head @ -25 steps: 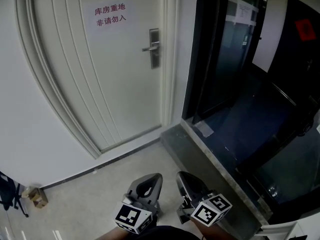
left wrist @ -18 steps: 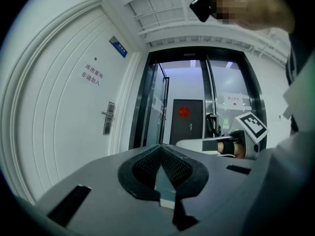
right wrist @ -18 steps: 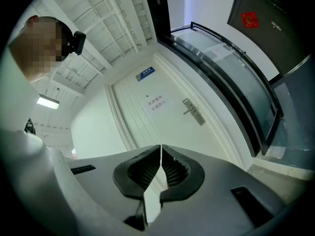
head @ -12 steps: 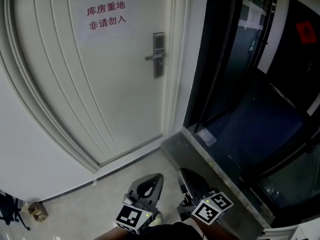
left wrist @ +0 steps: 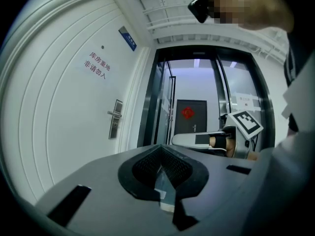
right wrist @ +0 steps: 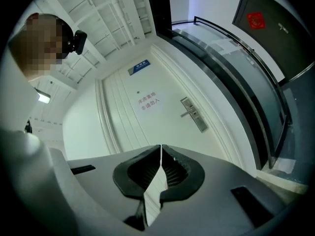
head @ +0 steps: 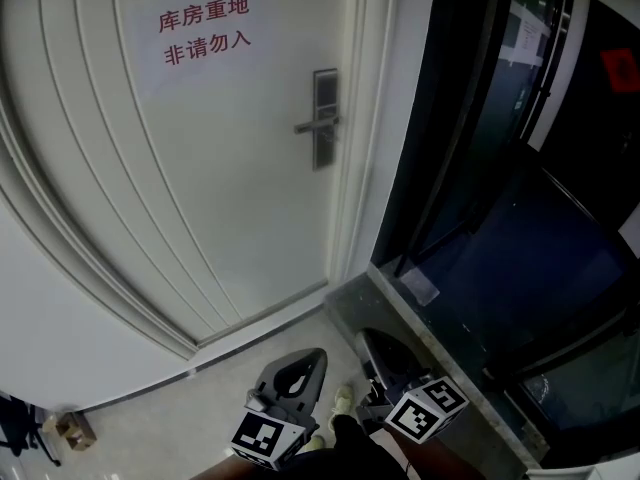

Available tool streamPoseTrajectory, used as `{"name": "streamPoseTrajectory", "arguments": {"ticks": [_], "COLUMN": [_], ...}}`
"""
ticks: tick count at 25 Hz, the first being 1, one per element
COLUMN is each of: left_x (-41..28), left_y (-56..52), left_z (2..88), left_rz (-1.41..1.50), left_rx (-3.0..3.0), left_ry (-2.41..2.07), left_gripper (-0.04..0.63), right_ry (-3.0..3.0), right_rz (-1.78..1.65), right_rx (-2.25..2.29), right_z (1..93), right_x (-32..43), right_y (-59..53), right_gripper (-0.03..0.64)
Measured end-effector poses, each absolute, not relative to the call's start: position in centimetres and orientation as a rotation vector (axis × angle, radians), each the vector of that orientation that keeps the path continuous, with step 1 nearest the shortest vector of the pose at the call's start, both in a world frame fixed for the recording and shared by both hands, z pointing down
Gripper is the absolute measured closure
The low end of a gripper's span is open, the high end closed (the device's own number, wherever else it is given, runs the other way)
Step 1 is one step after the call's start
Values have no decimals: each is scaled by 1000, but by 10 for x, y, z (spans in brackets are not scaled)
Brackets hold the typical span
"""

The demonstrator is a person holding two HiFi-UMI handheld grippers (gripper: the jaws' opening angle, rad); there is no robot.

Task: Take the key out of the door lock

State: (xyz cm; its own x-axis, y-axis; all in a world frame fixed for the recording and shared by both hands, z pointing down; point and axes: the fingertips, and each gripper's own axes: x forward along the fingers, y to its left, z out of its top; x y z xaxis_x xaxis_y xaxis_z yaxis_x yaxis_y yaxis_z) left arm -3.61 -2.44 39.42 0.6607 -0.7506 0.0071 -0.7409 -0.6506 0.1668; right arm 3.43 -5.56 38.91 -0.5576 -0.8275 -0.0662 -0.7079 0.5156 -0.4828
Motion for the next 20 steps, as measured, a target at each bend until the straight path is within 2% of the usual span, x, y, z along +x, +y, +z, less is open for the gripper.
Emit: {"name": "streamPoseTrajectory", "arguments": {"ticks": [20], "left_x": [9], "left_y": [-217], "left_z": [374], "left_rz": [-91], "left_rx": [2645], "left_ry": [-1462], "left_gripper": [589], "right_ry": [2615], "right_rz": [-464], "right_rx": [-1171], "right_z": [361], "right_x": [78], "right_y": [-308], "right_gripper": [600]}}
